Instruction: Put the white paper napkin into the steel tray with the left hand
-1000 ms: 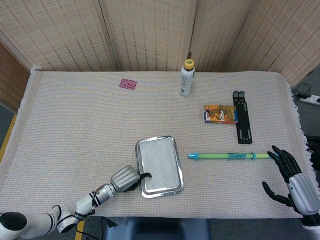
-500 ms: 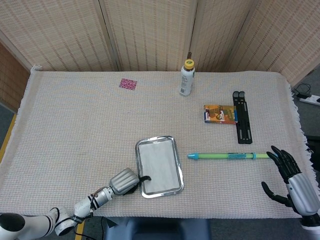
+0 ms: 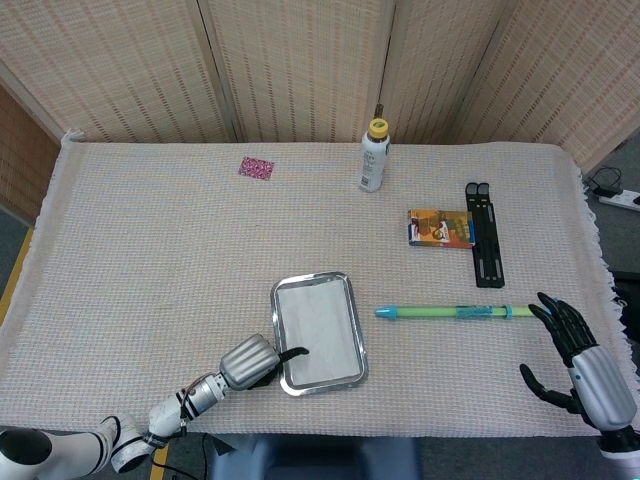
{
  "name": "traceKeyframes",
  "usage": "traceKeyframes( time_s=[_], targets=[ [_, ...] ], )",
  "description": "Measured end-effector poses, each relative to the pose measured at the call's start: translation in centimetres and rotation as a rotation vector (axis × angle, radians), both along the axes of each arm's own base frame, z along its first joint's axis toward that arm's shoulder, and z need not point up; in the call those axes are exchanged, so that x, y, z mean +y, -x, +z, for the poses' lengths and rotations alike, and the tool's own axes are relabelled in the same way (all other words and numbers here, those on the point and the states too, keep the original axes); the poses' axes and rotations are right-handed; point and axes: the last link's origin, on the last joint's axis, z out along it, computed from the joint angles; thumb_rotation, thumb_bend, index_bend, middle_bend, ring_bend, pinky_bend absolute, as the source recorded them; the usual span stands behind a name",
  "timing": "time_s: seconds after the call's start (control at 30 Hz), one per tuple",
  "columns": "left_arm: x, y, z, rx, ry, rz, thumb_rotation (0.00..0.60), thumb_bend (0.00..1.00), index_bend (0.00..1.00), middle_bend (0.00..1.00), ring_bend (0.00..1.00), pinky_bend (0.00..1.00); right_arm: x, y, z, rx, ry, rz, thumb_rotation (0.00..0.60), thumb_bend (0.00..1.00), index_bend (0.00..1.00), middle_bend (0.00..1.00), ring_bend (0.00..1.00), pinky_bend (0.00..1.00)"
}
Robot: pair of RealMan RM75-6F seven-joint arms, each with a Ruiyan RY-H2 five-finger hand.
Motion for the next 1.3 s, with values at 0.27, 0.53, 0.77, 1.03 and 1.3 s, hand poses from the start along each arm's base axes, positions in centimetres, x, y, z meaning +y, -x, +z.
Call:
traceKeyframes(
  time_s=[0.27, 0.53, 0.77, 1.03, 1.3],
  targets=[
    [0.4, -0.2, 2.1, -0.076, -0.062, -0.004, 0.6, 0.77, 0.14, 1.0, 0.92, 1.0, 0.0, 0.0, -0.1, 0.005, -0.004, -0.001, 0.6, 0.44, 0.0, 0.0, 0.0, 0.0],
    [0.6, 5.2, 8.2, -0.09, -0.249, 0.216, 0.6, 0.47, 0.21, 0.63, 0.42, 0.47, -0.3, 0.3, -0.8, 0.028, -0.024, -0.018, 0.6, 0.44, 0.0, 0.0, 0.0, 0.0],
    [-2.6, 12.2, 15.0, 0.026, -0.463, 0.534, 0.6, 0.34, 0.13, 0.2, 0.08, 0.06, -1.1, 0.4, -2.4, 0.06, -0.07, -0.034, 0.6, 0.44, 0.0, 0.0, 0.0, 0.0],
    [-5.4, 15.3, 19.8, 0.069, -0.702, 0.664, 0.6, 0.27, 0.08, 0.09, 0.0, 0.0, -1.5, 0.4, -3.3, 0.108, -0.074, -0.052, 0.6, 0.44, 0.0, 0.0, 0.0, 0.0],
    [-8.6, 15.7, 19.8, 0.11, -0.668, 0.716, 0.6, 0.2, 0.01, 0.02, 0.0, 0.0, -1.5, 0.6, -3.3, 0.162, -0.069, -0.094, 0.6, 0.44, 0.0, 0.0, 0.0, 0.0]
  ],
)
